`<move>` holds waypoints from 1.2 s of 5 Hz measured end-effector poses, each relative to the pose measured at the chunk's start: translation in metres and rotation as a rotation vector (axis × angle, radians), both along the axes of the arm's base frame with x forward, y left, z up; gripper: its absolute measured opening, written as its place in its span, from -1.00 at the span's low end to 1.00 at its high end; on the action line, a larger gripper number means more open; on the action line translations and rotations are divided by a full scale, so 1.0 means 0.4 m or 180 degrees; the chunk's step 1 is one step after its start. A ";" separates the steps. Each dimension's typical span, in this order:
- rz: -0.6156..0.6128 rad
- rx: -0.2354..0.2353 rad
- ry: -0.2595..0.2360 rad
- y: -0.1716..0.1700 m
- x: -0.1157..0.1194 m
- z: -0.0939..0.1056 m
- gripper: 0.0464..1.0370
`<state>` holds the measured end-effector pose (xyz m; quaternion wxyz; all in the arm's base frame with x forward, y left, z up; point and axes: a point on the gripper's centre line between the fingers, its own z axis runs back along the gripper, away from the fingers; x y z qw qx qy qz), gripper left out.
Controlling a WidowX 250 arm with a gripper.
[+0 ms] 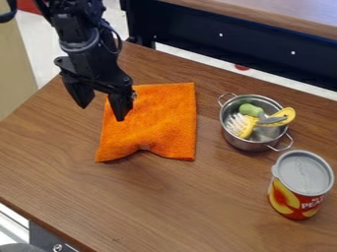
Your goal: Move the can to the bottom side of the table
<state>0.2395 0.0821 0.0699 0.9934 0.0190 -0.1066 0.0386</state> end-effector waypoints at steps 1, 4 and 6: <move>0.0028 -0.0035 0.0077 -0.004 -0.007 -0.014 0.92; -0.0063 -0.0001 0.0102 -0.197 0.128 0.004 0.92; -0.0404 -0.0124 0.0018 -0.379 0.232 0.002 0.92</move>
